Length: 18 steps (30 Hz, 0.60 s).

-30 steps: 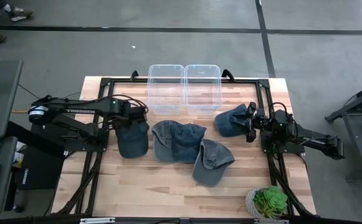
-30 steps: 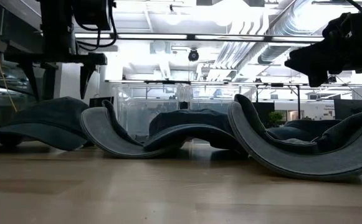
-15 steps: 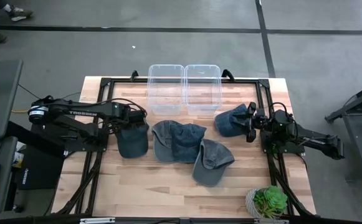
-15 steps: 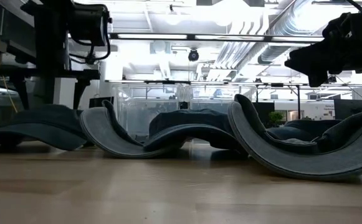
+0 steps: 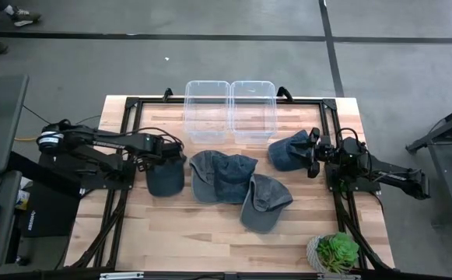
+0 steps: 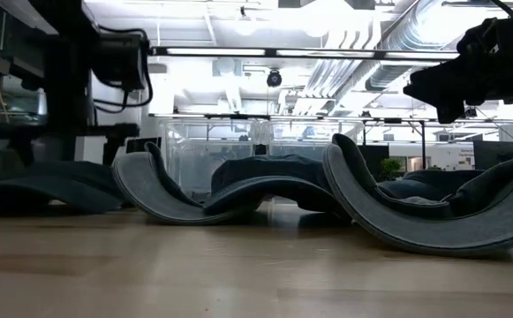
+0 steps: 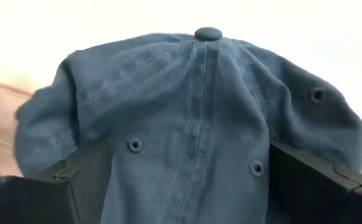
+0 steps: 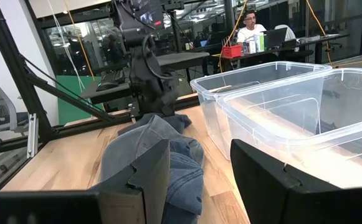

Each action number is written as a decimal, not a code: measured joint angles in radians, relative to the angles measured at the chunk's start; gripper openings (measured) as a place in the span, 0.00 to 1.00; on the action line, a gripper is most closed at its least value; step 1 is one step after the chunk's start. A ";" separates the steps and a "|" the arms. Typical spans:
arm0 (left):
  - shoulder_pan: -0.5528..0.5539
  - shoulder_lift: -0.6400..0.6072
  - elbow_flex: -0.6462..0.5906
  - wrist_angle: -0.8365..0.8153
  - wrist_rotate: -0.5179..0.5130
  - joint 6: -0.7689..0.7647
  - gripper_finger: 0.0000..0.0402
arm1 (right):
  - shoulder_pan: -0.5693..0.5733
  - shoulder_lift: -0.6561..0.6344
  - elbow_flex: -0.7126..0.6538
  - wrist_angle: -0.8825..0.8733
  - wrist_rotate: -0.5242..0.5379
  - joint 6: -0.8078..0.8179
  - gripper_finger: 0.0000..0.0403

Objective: Pick & Place hat
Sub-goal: Put the left blue cap into the left transparent bin

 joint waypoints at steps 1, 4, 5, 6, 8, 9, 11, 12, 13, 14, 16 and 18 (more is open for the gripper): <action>0.000 0.016 -0.006 0.014 -0.001 0.000 0.88 | 0.000 0.000 0.000 0.000 0.000 0.000 0.41; 0.000 0.070 -0.011 0.020 -0.006 0.002 0.88 | 0.000 0.000 0.000 0.000 0.000 0.000 0.41; 0.000 0.090 -0.009 0.021 -0.008 0.006 0.88 | 0.000 0.000 0.000 0.000 0.000 0.000 0.41; 0.000 0.108 -0.007 0.023 -0.009 0.015 0.88 | 0.000 0.000 0.000 0.000 0.000 0.000 0.41; -0.001 0.134 -0.006 0.028 -0.009 0.034 0.88 | 0.000 0.000 0.000 0.000 0.000 0.000 0.41; -0.001 0.147 -0.006 0.031 -0.008 0.036 0.88 | 0.000 0.000 0.000 0.001 0.000 0.000 0.41; -0.001 0.172 -0.006 0.036 -0.008 0.038 0.88 | 0.000 0.000 0.000 0.000 0.000 0.000 0.41; -0.001 0.182 -0.005 0.036 -0.008 0.038 0.88 | 0.000 0.000 0.000 0.000 0.000 0.000 0.41; -0.002 0.188 -0.004 0.036 -0.008 0.038 0.87 | 0.000 0.000 0.000 0.000 0.000 0.000 0.41; -0.002 0.192 -0.004 0.036 -0.007 0.037 0.86 | 0.000 0.000 0.000 0.000 0.000 0.000 0.41; -0.002 0.198 -0.004 0.037 -0.008 0.038 0.82 | 0.000 0.000 0.000 0.000 0.000 0.000 0.41; -0.002 0.199 -0.004 0.034 -0.009 0.038 0.77 | 0.000 0.000 0.000 0.000 0.000 0.000 0.41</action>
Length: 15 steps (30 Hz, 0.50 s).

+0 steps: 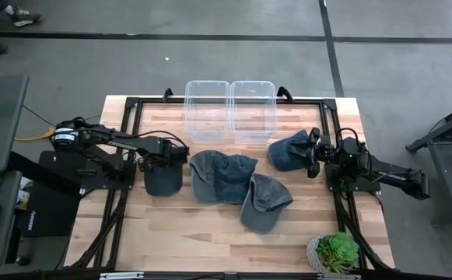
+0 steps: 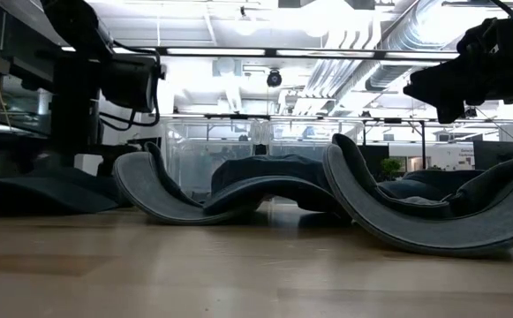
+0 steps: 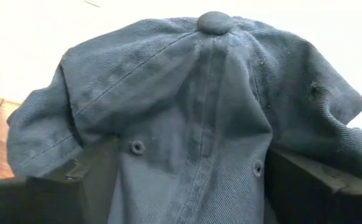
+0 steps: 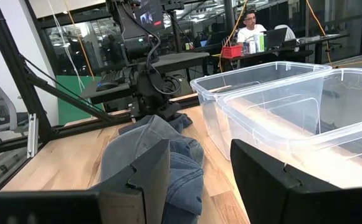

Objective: Pick & Place hat
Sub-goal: Put the left blue cap into the left transparent bin

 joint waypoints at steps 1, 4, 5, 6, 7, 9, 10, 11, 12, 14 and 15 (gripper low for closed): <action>0.000 0.000 0.000 -0.002 0.000 0.000 0.74 | 0.000 0.000 0.000 0.000 0.000 0.000 0.41; 0.000 0.001 -0.001 -0.010 0.000 0.000 0.63 | 0.000 0.000 0.000 0.000 0.000 0.000 0.41; 0.000 0.002 -0.001 -0.012 0.001 0.000 0.59 | 0.000 0.000 0.000 0.000 0.000 0.000 0.41; 0.000 0.002 -0.002 -0.015 0.001 0.000 0.55 | 0.000 0.000 0.000 0.000 0.000 0.000 0.41; 0.000 0.002 -0.002 -0.019 0.003 0.001 0.51 | 0.000 0.000 0.000 0.001 0.000 0.000 0.41; 0.000 0.003 -0.003 -0.023 0.007 0.011 0.43 | 0.000 0.000 0.000 0.001 0.000 0.000 0.41; 0.000 0.003 -0.003 -0.027 0.011 0.016 0.38 | 0.000 0.000 0.000 0.001 0.000 0.000 0.41; 0.001 0.003 -0.003 -0.031 0.016 0.020 0.34 | 0.000 0.000 0.000 0.001 0.000 0.000 0.41; 0.001 0.003 -0.003 -0.036 0.019 0.023 0.30 | 0.000 0.000 0.000 0.001 0.000 0.000 0.41; 0.001 0.004 -0.004 -0.049 0.028 0.028 0.21 | 0.000 0.000 0.000 0.001 0.000 0.000 0.41; 0.001 0.005 -0.004 -0.053 0.033 0.039 0.16 | 0.000 0.000 0.000 0.001 0.000 0.000 0.41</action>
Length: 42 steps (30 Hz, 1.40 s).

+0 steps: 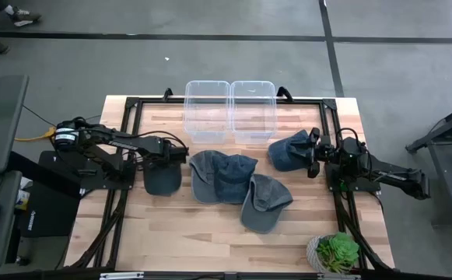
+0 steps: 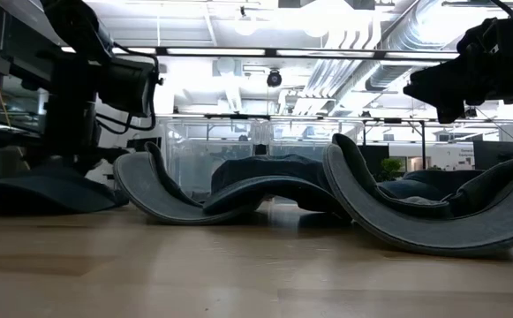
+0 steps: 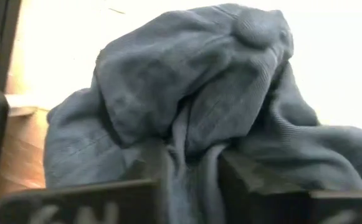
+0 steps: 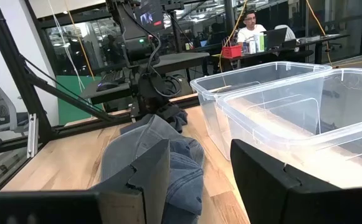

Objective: Pick & Place hat
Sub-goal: Put the left blue cap into the left transparent bin

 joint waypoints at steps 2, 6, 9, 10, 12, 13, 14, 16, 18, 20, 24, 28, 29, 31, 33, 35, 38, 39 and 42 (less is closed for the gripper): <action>0.000 0.000 0.000 -0.009 0.010 0.025 0.06 | 0.000 0.000 0.000 0.000 0.000 0.000 0.41; 0.001 0.003 0.020 -0.035 0.014 0.047 0.02 | 0.000 0.000 0.000 0.000 0.000 0.000 0.41; 0.001 0.004 0.043 -0.049 0.013 0.066 0.01 | 0.000 0.000 0.000 0.000 0.000 0.000 0.41; 0.001 0.001 0.052 -0.058 0.013 0.072 0.00 | 0.000 0.000 0.000 0.000 0.000 0.000 0.41; 0.001 -0.011 0.069 -0.060 0.020 0.090 0.00 | 0.000 0.000 0.000 0.000 0.000 0.000 0.41; 0.000 -0.013 0.082 -0.055 0.023 0.099 0.00 | 0.000 0.000 0.000 0.000 0.000 0.000 0.41; 0.000 -0.013 0.089 -0.051 0.022 0.111 0.00 | 0.000 0.000 0.000 0.001 0.000 0.000 0.41; 0.000 -0.013 0.103 -0.071 0.021 0.127 0.00 | 0.000 0.000 0.000 0.001 0.000 0.000 0.41; 0.000 -0.013 0.128 -0.080 0.025 0.147 0.00 | 0.000 0.000 0.000 0.001 0.000 0.000 0.41; 0.000 -0.014 0.154 -0.102 0.029 0.171 0.00 | 0.000 0.000 0.000 0.000 0.000 0.000 0.41; 0.000 -0.015 0.215 -0.173 0.018 0.196 0.00 | 0.000 0.000 0.000 0.001 0.000 0.000 0.41; 0.000 -0.016 0.282 -0.322 -0.009 0.208 0.00 | 0.000 0.000 0.000 0.001 0.000 0.000 0.41; 0.000 -0.016 0.300 -0.359 -0.010 0.216 0.00 | 0.000 0.000 0.000 0.001 0.000 0.000 0.41; 0.000 -0.016 0.334 -0.430 -0.011 0.228 0.00 | 0.000 0.000 0.000 0.001 0.000 0.000 0.41; 0.000 -0.017 0.367 -0.473 -0.015 0.243 0.00 | 0.000 0.000 0.000 0.001 0.000 0.000 0.41; 0.000 -0.017 0.398 -0.495 -0.024 0.250 0.00 | 0.000 0.000 0.000 0.001 0.000 0.000 0.41; 0.000 -0.017 0.443 -0.536 -0.037 0.269 0.00 | 0.000 0.000 0.000 0.001 0.000 0.000 0.41; 0.000 -0.017 0.459 -0.553 -0.039 0.271 0.00 | 0.000 0.000 0.000 0.001 0.000 0.000 0.41; 0.000 -0.018 0.503 -0.623 -0.058 0.271 0.00 | 0.000 0.000 0.000 0.001 0.000 0.000 0.41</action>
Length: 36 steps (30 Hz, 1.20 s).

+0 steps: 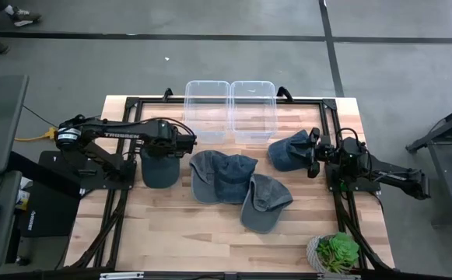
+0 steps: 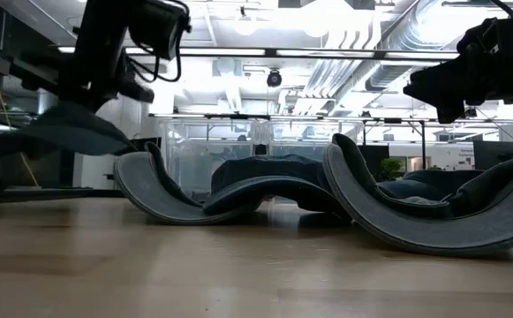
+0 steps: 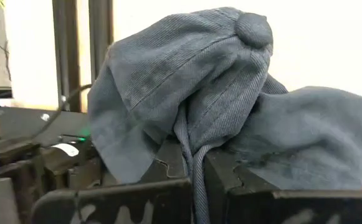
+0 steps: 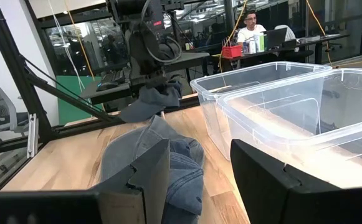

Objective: Pick & Place hat
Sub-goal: Put the left blue cap into the left transparent bin

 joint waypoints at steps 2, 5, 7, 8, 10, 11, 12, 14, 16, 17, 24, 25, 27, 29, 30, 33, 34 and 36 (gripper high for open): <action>0.000 0.000 0.029 -0.033 -0.005 0.000 0.00 | 0.000 0.000 0.000 0.000 0.000 0.000 0.41; 0.000 -0.009 0.076 -0.099 -0.015 -0.003 0.00 | 0.000 0.000 0.000 0.000 0.000 0.000 0.41; 0.000 -0.024 0.102 -0.116 -0.031 -0.003 0.00 | 0.000 0.000 0.000 0.000 0.000 0.000 0.41; 0.000 -0.026 0.114 -0.116 -0.039 -0.004 0.00 | 0.000 0.000 0.000 0.000 0.000 0.000 0.41; 0.000 -0.022 0.138 -0.110 -0.054 -0.007 0.00 | 0.000 0.000 0.000 0.000 0.000 0.000 0.41; 0.000 -0.022 0.151 -0.108 -0.061 -0.006 0.00 | 0.000 0.000 0.000 0.000 0.000 0.000 0.41; 0.001 -0.023 0.166 -0.111 -0.066 -0.004 0.00 | 0.000 0.000 0.000 0.000 0.000 0.000 0.41; 0.001 -0.024 0.194 -0.113 -0.086 -0.004 0.00 | 0.000 0.000 0.000 0.000 0.000 0.000 0.41; 0.001 -0.023 0.225 -0.111 -0.108 0.003 0.00 | 0.000 0.000 0.000 0.000 0.000 0.000 0.41; 0.001 -0.023 0.242 -0.111 -0.118 0.005 0.00 | 0.000 0.000 0.000 0.000 0.000 0.000 0.41; 0.001 -0.023 0.338 -0.112 -0.182 0.005 0.00 | 0.000 0.000 0.000 0.000 0.000 0.000 0.41; 0.001 -0.023 0.354 -0.111 -0.190 0.004 0.00 | 0.000 0.000 0.000 0.000 0.000 0.000 0.41; 0.001 -0.023 0.386 -0.111 -0.203 0.004 0.00 | 0.000 0.000 0.000 0.000 0.000 0.000 0.41; 0.001 -0.023 0.417 -0.111 -0.233 0.005 0.00 | 0.000 0.000 0.000 0.000 0.000 0.000 0.41; 0.001 -0.022 0.431 -0.110 -0.244 0.010 0.00 | 0.000 0.000 0.000 0.000 0.000 0.000 0.41; 0.003 -0.007 0.474 -0.087 -0.277 0.023 0.00 | 0.000 0.000 0.000 0.000 0.000 0.000 0.41; 0.011 -0.005 0.484 -0.073 -0.287 0.030 0.00 | 0.000 0.000 0.000 0.000 0.000 0.000 0.41; 0.032 -0.005 0.505 -0.034 -0.287 0.077 0.00 | 0.000 0.000 0.000 0.000 0.000 0.000 0.41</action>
